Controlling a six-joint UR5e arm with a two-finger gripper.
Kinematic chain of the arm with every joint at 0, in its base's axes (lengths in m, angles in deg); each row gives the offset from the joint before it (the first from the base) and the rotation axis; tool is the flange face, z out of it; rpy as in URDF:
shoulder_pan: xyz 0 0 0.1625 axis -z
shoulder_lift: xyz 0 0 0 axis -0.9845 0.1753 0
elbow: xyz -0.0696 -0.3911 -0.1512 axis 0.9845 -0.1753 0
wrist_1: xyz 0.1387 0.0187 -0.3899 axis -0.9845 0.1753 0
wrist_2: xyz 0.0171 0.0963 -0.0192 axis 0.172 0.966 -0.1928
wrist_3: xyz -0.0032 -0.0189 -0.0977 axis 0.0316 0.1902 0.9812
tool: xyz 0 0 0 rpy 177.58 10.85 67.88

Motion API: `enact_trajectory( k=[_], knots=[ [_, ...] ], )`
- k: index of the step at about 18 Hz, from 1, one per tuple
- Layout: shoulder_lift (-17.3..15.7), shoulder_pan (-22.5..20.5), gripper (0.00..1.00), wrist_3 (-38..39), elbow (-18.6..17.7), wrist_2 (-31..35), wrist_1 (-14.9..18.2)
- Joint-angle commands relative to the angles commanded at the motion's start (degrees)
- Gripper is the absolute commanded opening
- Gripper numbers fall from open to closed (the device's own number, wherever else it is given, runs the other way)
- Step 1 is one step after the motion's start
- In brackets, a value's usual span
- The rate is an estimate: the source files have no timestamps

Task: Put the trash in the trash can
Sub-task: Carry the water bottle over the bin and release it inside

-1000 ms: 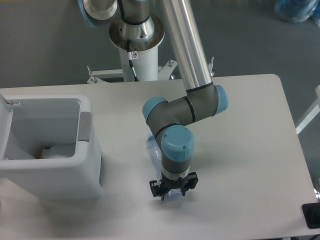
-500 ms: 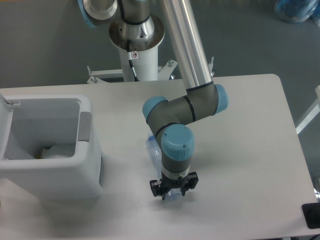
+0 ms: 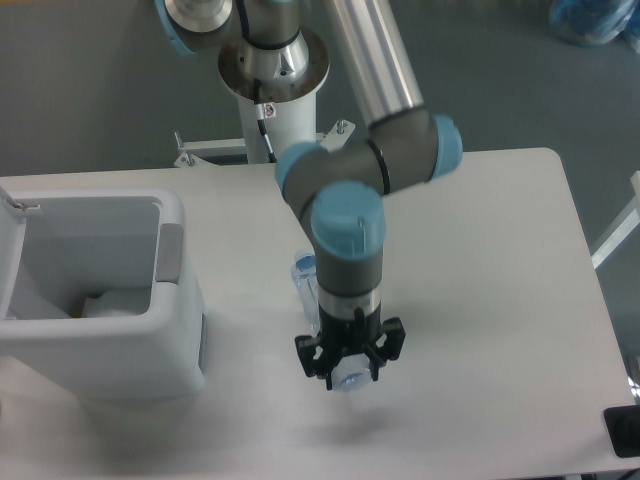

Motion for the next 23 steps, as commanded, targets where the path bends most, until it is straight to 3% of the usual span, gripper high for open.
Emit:
enact_trajectory(
  k=[6, 9, 13, 16, 23],
  knots=[
    [-7.7, -0.1, 0.68, 2.0, 5.1, -9.6, -1.6],
    [-9.9, -0.1, 0.68, 3.2, 5.9, -13.9, -5.5],
    [-12.0, 0.2, 0.68, 4.3, 8.4, -15.9, -6.2],
    [-12.2, 0.5, 0.68, 7.6, 10.4, -20.2, -6.9],
    [-10.9, 8.6, 0.67, 7.8, 9.9, -20.4, -8.6]
  ],
)
